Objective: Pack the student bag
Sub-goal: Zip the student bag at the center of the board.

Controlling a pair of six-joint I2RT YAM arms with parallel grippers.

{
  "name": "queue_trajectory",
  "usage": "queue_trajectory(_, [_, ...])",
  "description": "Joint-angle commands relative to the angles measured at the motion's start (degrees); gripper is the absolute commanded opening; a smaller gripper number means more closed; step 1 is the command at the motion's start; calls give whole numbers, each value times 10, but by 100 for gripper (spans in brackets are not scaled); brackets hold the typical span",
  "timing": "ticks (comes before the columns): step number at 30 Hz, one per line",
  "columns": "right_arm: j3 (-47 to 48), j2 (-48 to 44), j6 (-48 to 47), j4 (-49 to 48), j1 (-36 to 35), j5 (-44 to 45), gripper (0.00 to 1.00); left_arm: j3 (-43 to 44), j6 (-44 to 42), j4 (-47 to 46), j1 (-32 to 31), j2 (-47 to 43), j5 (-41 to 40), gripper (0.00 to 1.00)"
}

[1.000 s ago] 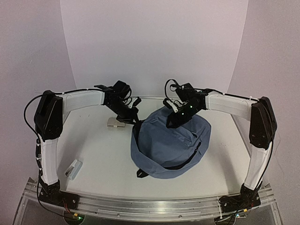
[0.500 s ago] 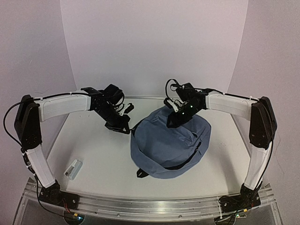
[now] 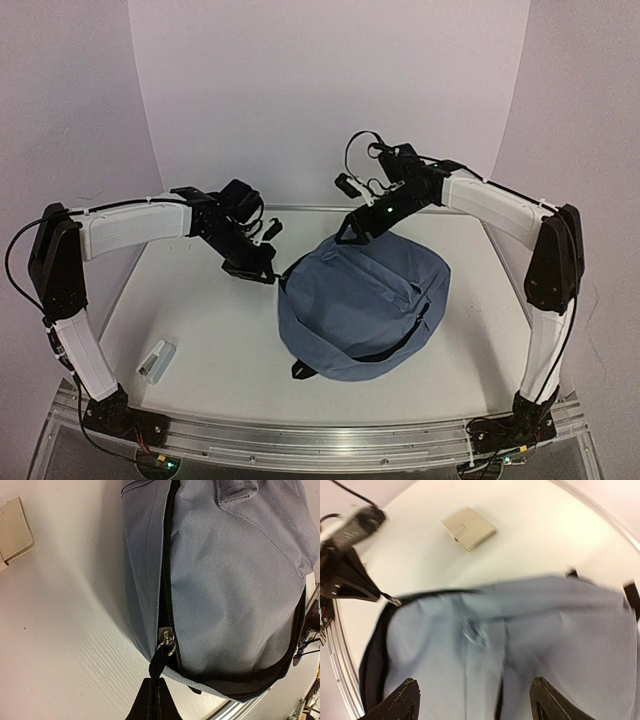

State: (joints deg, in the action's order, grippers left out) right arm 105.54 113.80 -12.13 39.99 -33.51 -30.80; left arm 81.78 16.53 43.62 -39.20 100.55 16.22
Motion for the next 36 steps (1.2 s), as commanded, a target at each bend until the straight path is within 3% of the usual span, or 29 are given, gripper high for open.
queue_trajectory(1, [45, 45, -77, 5, -41, -32, 78, 14, 18, -35, 10, -10, 3, 0])
queue_trajectory(11, [128, 141, -210, -3, -71, -64, 79, -2, 29, -58, 17, -21, 24, 0])
queue_trajectory(22, [169, 200, -247, -40, -75, -47, 79, -24, 37, -72, 18, -35, 30, 0])
queue_trajectory(33, [188, 240, -372, -38, -75, -44, 71, -46, 45, -94, 22, -47, 47, 0])
queue_trajectory(36, [201, 253, -378, -39, -75, -34, 60, -48, 47, -96, 23, -47, 44, 0])
